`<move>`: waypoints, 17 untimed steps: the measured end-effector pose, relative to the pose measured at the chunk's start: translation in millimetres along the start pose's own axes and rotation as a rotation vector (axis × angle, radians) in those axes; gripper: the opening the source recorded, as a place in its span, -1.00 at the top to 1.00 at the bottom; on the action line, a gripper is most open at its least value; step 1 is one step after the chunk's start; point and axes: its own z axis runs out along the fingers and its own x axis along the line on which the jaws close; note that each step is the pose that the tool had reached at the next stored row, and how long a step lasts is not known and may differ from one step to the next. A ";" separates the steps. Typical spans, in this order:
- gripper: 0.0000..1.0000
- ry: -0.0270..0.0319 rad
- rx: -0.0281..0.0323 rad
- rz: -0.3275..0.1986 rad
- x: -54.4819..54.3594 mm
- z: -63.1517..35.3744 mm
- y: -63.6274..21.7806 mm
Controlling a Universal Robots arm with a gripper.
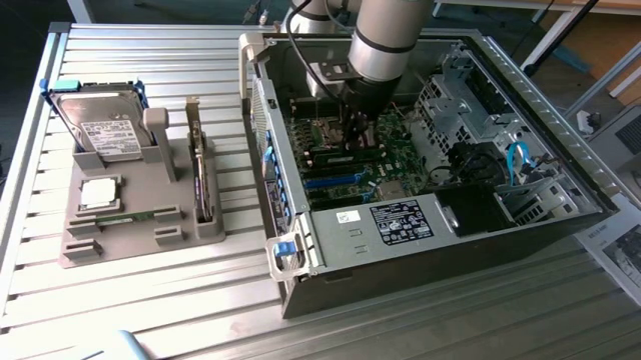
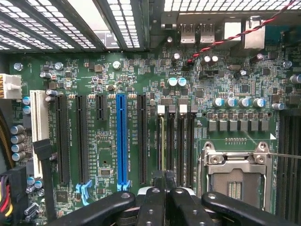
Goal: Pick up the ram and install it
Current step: 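Press down the ram until it locks into place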
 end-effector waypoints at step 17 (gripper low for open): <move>0.79 -0.0004 -0.0174 0.000 0.0 -9.9 -0.4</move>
